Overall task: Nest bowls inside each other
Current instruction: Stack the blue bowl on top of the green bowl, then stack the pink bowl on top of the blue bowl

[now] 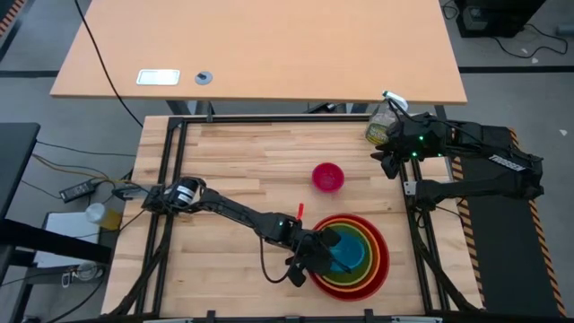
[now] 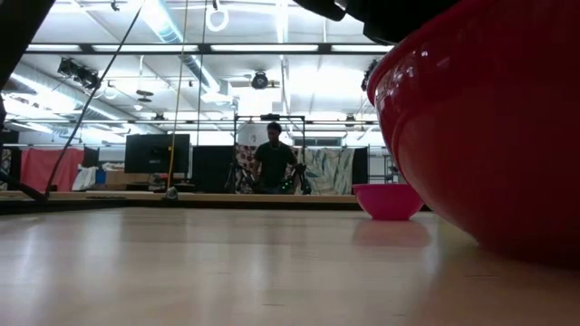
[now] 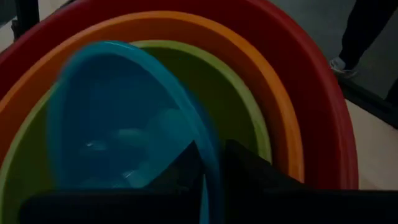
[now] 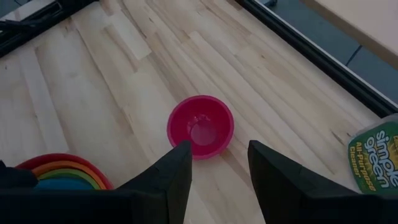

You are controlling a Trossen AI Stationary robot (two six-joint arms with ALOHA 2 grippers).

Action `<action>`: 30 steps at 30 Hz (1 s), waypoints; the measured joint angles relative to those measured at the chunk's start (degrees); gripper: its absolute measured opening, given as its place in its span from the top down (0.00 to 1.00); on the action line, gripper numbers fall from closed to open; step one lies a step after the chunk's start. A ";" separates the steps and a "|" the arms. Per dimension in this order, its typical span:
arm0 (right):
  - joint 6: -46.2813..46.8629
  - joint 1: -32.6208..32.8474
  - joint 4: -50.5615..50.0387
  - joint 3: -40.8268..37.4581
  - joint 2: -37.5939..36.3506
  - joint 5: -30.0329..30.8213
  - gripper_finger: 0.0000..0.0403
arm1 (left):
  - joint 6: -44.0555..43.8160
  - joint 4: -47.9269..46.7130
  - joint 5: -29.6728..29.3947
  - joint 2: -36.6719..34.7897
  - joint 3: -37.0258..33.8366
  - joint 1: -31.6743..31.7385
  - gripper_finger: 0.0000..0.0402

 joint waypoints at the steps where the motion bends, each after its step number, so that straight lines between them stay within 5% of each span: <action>1: 0.01 0.00 0.06 0.00 0.00 0.00 0.59 | 0.26 -0.24 0.00 0.00 0.00 0.00 0.81; 20: 0.59 0.00 1.40 0.00 -1.55 -1.51 0.59 | -6.66 -2.43 -1.28 -3.86 0.83 -0.04 0.57; 30: 2.36 -0.18 2.09 -4.11 -2.18 -6.62 0.59 | -27.41 -12.86 -4.31 -9.39 0.81 0.82 0.52</action>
